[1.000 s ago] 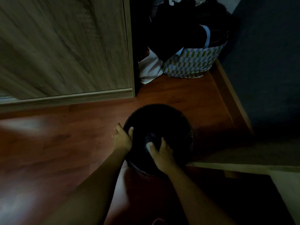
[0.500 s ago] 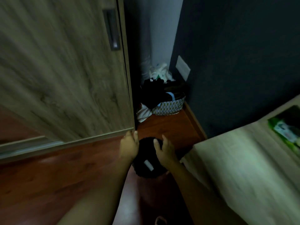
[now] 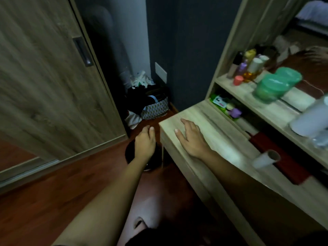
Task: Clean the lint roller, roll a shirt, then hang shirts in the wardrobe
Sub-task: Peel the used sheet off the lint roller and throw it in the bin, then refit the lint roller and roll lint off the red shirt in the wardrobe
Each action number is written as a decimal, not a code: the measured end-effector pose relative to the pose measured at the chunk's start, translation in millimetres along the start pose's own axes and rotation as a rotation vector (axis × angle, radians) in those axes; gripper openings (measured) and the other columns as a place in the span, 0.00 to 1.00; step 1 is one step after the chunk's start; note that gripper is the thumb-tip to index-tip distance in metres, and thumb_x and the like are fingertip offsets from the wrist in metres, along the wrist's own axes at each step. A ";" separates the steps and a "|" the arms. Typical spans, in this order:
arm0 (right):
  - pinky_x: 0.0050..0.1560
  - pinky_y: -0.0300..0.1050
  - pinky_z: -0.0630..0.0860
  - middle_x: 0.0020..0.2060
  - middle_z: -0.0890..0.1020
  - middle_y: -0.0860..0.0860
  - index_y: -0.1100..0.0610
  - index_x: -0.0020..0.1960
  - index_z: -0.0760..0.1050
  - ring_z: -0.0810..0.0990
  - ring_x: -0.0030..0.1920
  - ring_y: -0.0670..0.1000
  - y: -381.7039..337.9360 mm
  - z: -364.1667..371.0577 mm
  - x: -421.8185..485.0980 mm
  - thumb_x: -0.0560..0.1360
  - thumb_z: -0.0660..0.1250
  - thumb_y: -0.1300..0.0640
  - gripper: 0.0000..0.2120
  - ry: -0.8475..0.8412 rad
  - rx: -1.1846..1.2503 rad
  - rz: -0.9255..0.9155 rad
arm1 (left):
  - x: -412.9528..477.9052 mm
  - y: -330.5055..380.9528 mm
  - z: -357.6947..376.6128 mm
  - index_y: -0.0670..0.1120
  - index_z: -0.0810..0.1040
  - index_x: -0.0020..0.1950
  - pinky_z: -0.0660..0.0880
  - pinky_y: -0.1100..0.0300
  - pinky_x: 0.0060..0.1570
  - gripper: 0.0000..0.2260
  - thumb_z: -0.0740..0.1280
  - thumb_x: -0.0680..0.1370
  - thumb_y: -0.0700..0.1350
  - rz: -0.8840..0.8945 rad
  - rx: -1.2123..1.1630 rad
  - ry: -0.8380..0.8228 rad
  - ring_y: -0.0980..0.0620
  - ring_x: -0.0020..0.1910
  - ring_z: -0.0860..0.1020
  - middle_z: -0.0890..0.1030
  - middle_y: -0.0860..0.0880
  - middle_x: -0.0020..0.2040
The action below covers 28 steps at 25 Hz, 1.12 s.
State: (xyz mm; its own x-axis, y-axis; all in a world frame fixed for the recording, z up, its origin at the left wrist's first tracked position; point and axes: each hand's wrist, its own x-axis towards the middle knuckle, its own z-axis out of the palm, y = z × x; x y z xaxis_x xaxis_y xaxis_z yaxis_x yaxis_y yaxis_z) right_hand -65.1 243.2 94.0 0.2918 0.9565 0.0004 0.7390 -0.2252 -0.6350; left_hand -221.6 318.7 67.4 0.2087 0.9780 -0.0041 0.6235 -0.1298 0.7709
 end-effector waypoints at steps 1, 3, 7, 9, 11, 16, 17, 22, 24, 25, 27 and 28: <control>0.70 0.50 0.60 0.72 0.64 0.55 0.57 0.74 0.57 0.62 0.71 0.55 17.3 -14.1 -18.3 0.79 0.54 0.44 0.28 0.003 -0.005 0.004 | -18.5 9.6 16.3 0.40 0.73 0.62 0.70 0.52 0.50 0.17 0.54 0.81 0.49 0.010 0.016 -0.021 0.35 0.57 0.75 0.79 0.35 0.57; 0.70 0.49 0.60 0.71 0.65 0.54 0.56 0.73 0.58 0.62 0.70 0.54 50.6 -38.7 -53.9 0.79 0.54 0.43 0.27 0.003 -0.013 -0.007 | -52.8 25.8 48.4 0.40 0.73 0.62 0.70 0.52 0.50 0.16 0.55 0.81 0.48 0.040 0.043 -0.053 0.36 0.57 0.76 0.79 0.36 0.57; 0.70 0.49 0.60 0.71 0.65 0.54 0.55 0.73 0.59 0.62 0.71 0.53 113.4 -86.0 -113.4 0.76 0.52 0.38 0.31 -0.023 -0.103 -0.106 | -117.3 60.6 112.0 0.40 0.74 0.62 0.73 0.50 0.51 0.16 0.56 0.81 0.48 0.069 0.066 -0.117 0.36 0.55 0.77 0.80 0.35 0.55; 0.70 0.51 0.62 0.71 0.66 0.54 0.55 0.72 0.60 0.63 0.71 0.54 134.4 -104.6 -130.5 0.75 0.49 0.37 0.32 -0.033 -0.160 -0.131 | -142.1 74.4 134.2 0.40 0.73 0.63 0.72 0.51 0.54 0.16 0.57 0.81 0.47 0.074 0.079 -0.172 0.37 0.58 0.76 0.79 0.36 0.58; 0.69 0.53 0.64 0.70 0.67 0.55 0.56 0.71 0.62 0.65 0.70 0.55 160.9 -125.2 -142.5 0.75 0.49 0.38 0.31 0.005 -0.212 -0.149 | -169.1 90.8 156.9 0.40 0.72 0.65 0.70 0.55 0.55 0.16 0.57 0.81 0.47 0.126 0.095 -0.255 0.39 0.59 0.76 0.79 0.37 0.59; 0.69 0.49 0.60 0.71 0.66 0.56 0.60 0.72 0.60 0.62 0.70 0.56 226.0 -158.4 -147.6 0.75 0.65 0.50 0.31 0.168 -0.180 0.001 | -213.5 111.8 201.6 0.41 0.72 0.63 0.70 0.55 0.52 0.15 0.57 0.80 0.47 0.317 0.199 -0.472 0.41 0.55 0.77 0.79 0.39 0.56; 0.69 0.47 0.59 0.71 0.65 0.57 0.60 0.73 0.58 0.62 0.71 0.56 236.6 -158.5 -145.7 0.73 0.67 0.50 0.33 0.155 -0.156 0.027 | -220.3 111.8 207.0 0.41 0.73 0.62 0.72 0.55 0.51 0.17 0.56 0.80 0.49 0.371 0.234 -0.514 0.40 0.55 0.78 0.79 0.39 0.56; 0.65 0.43 0.62 0.72 0.64 0.57 0.59 0.75 0.52 0.62 0.71 0.56 271.9 -140.7 -132.2 0.68 0.74 0.53 0.44 0.015 0.141 0.272 | -234.5 91.0 237.7 0.49 0.67 0.72 0.70 0.56 0.63 0.23 0.53 0.79 0.55 0.438 0.469 -0.642 0.44 0.67 0.70 0.67 0.43 0.72; 0.56 0.37 0.65 0.68 0.71 0.57 0.59 0.72 0.59 0.70 0.66 0.54 280.1 -132.0 -129.9 0.67 0.75 0.54 0.40 0.019 0.219 0.298 | -235.5 83.6 246.4 0.51 0.65 0.72 0.67 0.56 0.65 0.20 0.54 0.81 0.53 0.419 0.548 -0.684 0.45 0.69 0.66 0.64 0.45 0.74; 0.53 0.37 0.66 0.65 0.74 0.56 0.59 0.70 0.63 0.74 0.62 0.52 283.5 -127.9 -128.6 0.67 0.75 0.55 0.36 0.024 0.238 0.298 | -235.3 82.4 248.1 0.51 0.65 0.72 0.67 0.56 0.65 0.19 0.54 0.81 0.52 0.417 0.580 -0.695 0.45 0.68 0.65 0.64 0.45 0.74; 0.49 0.41 0.70 0.60 0.78 0.56 0.59 0.66 0.67 0.77 0.56 0.53 289.7 -121.8 -124.5 0.69 0.74 0.54 0.30 0.040 0.251 0.302 | -236.9 80.6 250.4 0.50 0.65 0.72 0.66 0.56 0.65 0.18 0.54 0.82 0.48 0.430 0.619 -0.695 0.44 0.68 0.64 0.64 0.44 0.73; 0.50 0.44 0.73 0.58 0.79 0.56 0.59 0.65 0.69 0.78 0.55 0.55 291.9 -119.9 -122.3 0.69 0.73 0.53 0.28 0.051 0.242 0.298 | -238.0 80.3 251.1 0.48 0.65 0.72 0.67 0.55 0.65 0.18 0.54 0.82 0.47 0.442 0.621 -0.685 0.43 0.68 0.64 0.64 0.43 0.73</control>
State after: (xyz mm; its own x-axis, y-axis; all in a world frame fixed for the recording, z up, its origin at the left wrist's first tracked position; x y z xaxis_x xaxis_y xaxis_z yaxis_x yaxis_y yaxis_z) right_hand 187.7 38.3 1.2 0.5066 0.8439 -0.1769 0.4541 -0.4355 -0.7772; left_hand -32.0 34.5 -29.6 0.7785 0.5444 -0.3124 0.6262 -0.7078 0.3269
